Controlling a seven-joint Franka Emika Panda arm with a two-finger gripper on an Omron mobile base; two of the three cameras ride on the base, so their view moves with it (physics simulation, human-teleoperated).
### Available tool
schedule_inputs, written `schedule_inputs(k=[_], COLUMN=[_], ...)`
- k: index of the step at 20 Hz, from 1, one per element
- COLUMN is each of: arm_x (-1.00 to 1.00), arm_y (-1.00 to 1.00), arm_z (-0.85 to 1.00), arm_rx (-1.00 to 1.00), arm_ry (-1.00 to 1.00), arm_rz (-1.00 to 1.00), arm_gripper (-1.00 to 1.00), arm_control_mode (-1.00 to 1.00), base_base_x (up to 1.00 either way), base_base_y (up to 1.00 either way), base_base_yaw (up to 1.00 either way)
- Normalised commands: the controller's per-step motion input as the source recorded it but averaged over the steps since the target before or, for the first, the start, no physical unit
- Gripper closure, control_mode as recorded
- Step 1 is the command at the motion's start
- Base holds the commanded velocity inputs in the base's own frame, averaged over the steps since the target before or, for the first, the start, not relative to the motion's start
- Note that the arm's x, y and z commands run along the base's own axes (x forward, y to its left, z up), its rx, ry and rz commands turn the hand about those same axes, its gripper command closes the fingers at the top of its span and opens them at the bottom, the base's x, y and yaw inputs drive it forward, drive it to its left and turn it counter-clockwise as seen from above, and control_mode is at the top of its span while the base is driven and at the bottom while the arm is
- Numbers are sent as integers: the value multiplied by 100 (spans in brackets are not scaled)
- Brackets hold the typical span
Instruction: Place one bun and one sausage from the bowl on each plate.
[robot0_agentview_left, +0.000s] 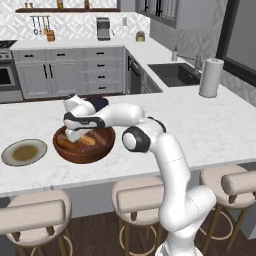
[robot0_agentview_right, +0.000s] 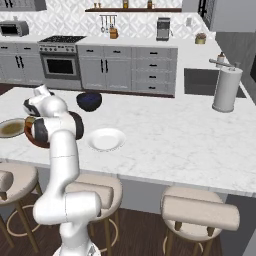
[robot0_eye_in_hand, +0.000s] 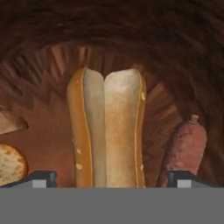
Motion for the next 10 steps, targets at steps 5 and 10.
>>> schedule_inputs(k=[5,10], arm_x=[-59,-23], arm_y=[-94,-30], arm_z=[-100,-100], arm_rx=[30,4], arm_ry=[-3,-3], arm_rz=[-13,-5], arm_gripper=[-100,-100], arm_control_mode=[-100,-100], base_base_x=[0,0], base_base_y=[0,0], base_base_yaw=[0,0])
